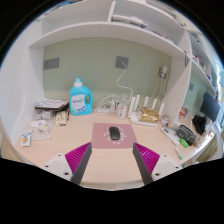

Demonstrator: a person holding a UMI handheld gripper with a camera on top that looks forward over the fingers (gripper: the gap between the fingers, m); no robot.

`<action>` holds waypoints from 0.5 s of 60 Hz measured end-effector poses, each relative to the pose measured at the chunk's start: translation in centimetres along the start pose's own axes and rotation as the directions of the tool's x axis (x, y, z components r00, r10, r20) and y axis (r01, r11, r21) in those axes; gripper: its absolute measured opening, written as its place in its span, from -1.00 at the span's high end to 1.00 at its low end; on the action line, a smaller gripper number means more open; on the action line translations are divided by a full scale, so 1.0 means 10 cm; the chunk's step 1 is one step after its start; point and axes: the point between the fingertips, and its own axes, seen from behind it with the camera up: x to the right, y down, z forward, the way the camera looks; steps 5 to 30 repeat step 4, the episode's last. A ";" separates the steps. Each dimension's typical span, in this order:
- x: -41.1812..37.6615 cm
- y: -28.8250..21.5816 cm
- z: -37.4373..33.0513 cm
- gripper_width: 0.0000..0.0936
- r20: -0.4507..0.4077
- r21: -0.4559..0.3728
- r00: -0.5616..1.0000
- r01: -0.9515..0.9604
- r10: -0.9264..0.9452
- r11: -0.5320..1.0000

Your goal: Arrange mouse

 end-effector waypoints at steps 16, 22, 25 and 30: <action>0.01 0.02 -0.04 -0.81 -0.001 -0.007 1.000 0.011 -0.011 1.000; 0.01 0.02 -0.04 -0.81 -0.001 -0.007 1.000 0.011 -0.011 1.000; 0.01 0.02 -0.04 -0.81 -0.001 -0.007 1.000 0.011 -0.011 1.000; 0.01 0.02 -0.04 -0.81 -0.001 -0.007 1.000 0.011 -0.011 1.000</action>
